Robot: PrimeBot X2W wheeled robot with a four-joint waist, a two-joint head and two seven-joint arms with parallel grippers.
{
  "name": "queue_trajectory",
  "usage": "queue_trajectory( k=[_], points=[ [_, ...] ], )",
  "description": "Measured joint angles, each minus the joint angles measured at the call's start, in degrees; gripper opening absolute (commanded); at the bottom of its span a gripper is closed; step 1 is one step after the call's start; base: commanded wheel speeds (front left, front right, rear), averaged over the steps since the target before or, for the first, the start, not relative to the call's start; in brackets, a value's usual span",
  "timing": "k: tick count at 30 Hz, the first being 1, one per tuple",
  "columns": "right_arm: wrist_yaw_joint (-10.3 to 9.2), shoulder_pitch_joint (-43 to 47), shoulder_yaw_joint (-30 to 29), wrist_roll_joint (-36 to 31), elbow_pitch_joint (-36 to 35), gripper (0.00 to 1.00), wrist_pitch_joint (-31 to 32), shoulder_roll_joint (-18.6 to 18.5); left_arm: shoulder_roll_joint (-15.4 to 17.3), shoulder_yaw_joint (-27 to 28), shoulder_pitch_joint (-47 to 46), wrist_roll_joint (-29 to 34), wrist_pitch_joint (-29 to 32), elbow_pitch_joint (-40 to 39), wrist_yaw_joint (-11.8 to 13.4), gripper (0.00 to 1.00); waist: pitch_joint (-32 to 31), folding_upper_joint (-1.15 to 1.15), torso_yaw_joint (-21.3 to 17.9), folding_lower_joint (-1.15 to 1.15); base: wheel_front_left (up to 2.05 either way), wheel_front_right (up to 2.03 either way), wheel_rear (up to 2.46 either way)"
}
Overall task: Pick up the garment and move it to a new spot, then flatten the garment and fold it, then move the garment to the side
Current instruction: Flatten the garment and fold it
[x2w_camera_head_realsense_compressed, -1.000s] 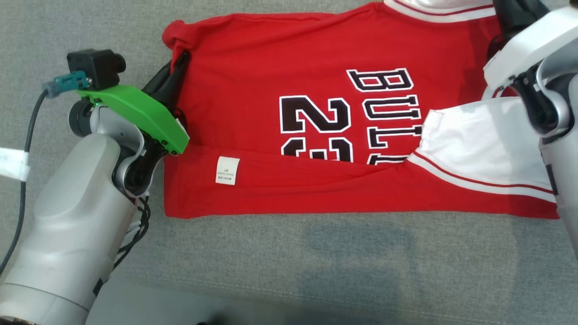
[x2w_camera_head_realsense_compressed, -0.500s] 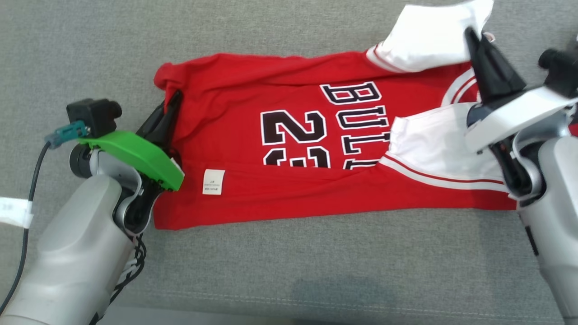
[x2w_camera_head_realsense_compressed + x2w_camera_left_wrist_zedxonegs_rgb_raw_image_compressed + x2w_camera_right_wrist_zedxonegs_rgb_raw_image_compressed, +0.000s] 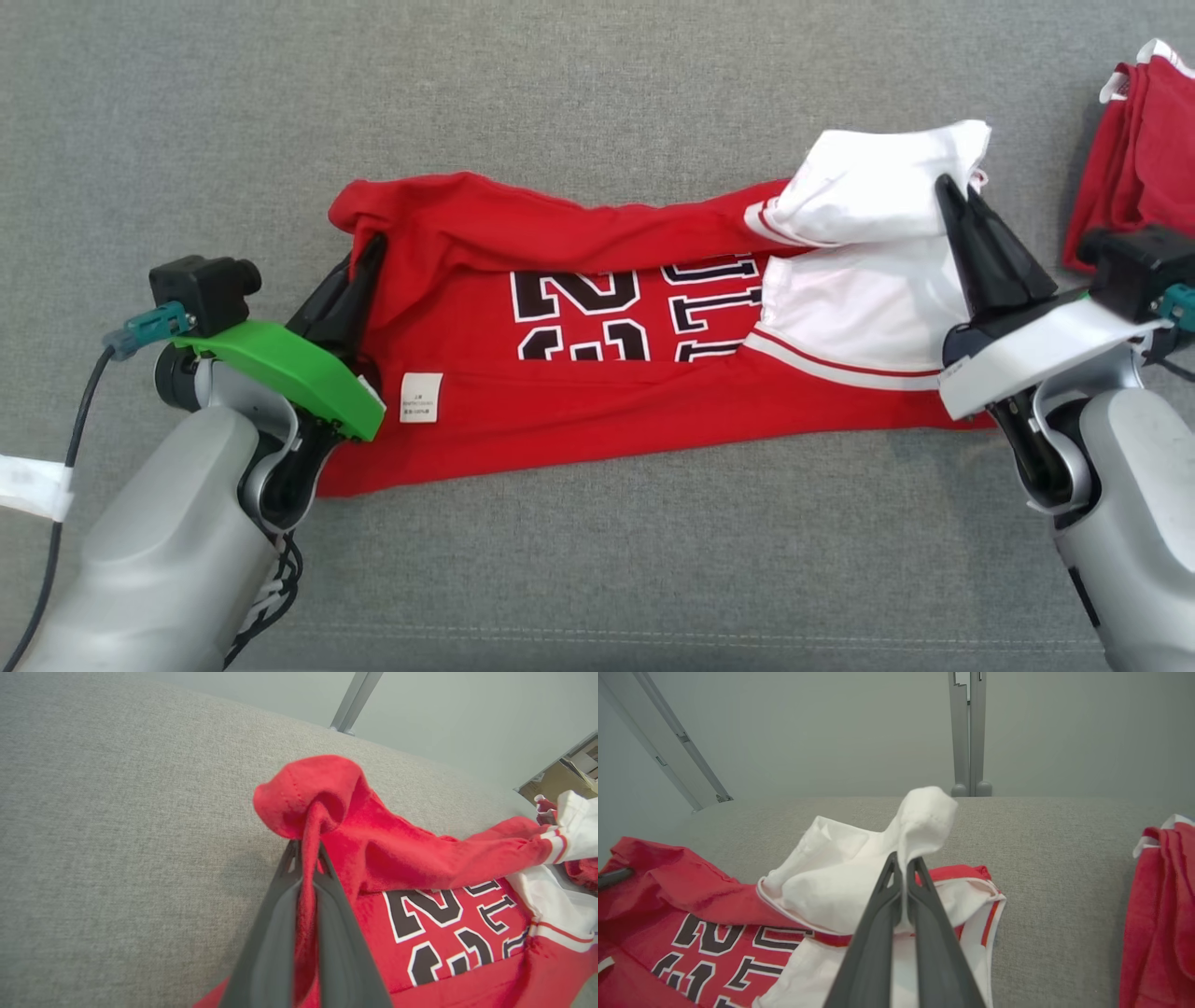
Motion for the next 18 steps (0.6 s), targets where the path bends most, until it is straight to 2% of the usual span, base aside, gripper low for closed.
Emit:
queue_trajectory(
  k=[5, 11, 12, 14, 17, 18],
  points=[
    [0.00, 2.47, 1.05, -0.21, -1.65, 0.00, -0.35, 0.26, 1.98, 0.05, 1.34, 0.04, -0.46, -1.71, 0.00, 0.00, -1.04, 0.00, -0.10, 0.00, 0.00, 0.00, 0.00],
    [-0.51, 5.72, 2.04, -0.66, -2.70, 0.00, -0.57, 0.11, 2.77, 0.12, 3.49, 0.19, -0.47, -4.10, 0.00, 0.00, -1.69, 0.00, -0.07, 0.00, 0.00, 0.00, 0.00],
    [-0.53, 6.25, 2.16, -0.94, -2.71, 0.05, -0.56, 0.09, 2.87, 0.29, 3.92, 0.20, -0.47, -4.32, 0.00, 0.00, -1.77, 0.00, -0.05, 0.00, 0.00, 0.00, 0.00],
    [-0.57, 7.44, 2.30, -1.13, -2.67, 0.35, -0.56, -0.11, 2.90, 1.53, 4.81, 0.59, -0.47, -5.47, 0.00, 0.00, -2.04, 0.00, -0.02, 0.00, 0.00, 0.00, 0.00],
    [-0.58, 9.14, 2.83, -1.52, -2.67, 0.55, -0.49, -0.35, 3.27, 2.70, 5.58, 1.81, -0.47, -7.22, 0.00, 0.00, -2.66, 0.00, -0.01, 0.00, 0.00, 0.00, 0.00],
    [-0.58, 9.63, 3.02, -1.53, -2.66, 0.69, -0.40, -0.38, 3.39, 2.96, 6.00, 2.08, -0.47, -7.70, 0.00, 0.00, -2.90, 0.00, -0.03, 0.00, 0.00, 0.00, 0.00]
  ],
)
